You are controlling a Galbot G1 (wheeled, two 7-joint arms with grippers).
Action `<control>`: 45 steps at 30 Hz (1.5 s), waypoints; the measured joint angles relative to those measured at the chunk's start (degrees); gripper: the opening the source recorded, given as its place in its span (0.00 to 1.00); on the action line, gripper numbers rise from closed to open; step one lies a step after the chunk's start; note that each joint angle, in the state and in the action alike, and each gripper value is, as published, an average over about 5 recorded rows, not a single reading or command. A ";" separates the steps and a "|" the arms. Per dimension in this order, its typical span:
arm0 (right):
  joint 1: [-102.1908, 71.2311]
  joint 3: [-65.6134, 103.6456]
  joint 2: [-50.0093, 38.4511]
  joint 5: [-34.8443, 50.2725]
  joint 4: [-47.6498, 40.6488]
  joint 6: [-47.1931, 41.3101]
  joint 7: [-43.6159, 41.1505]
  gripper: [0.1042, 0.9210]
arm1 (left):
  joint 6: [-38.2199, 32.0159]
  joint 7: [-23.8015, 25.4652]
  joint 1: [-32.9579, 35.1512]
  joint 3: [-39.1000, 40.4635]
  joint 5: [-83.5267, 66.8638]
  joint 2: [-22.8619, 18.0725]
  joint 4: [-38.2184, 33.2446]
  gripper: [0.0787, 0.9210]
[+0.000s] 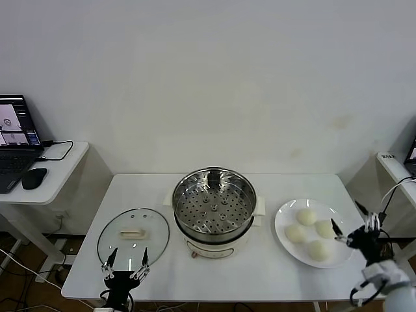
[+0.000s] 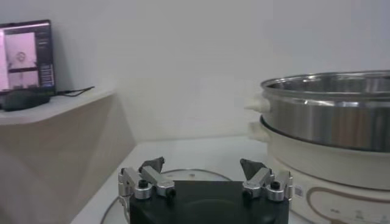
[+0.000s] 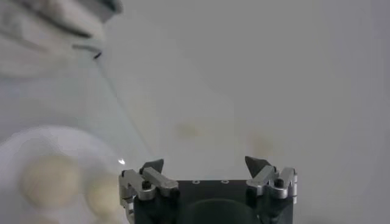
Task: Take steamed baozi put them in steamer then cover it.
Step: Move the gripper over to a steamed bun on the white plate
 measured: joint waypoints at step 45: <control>70.46 -77.83 -7.60 11.98 -42.61 -3.87 -35.69 0.88 | -0.93 -3.66 -1.12 -5.13 0.77 -0.47 -1.76 0.88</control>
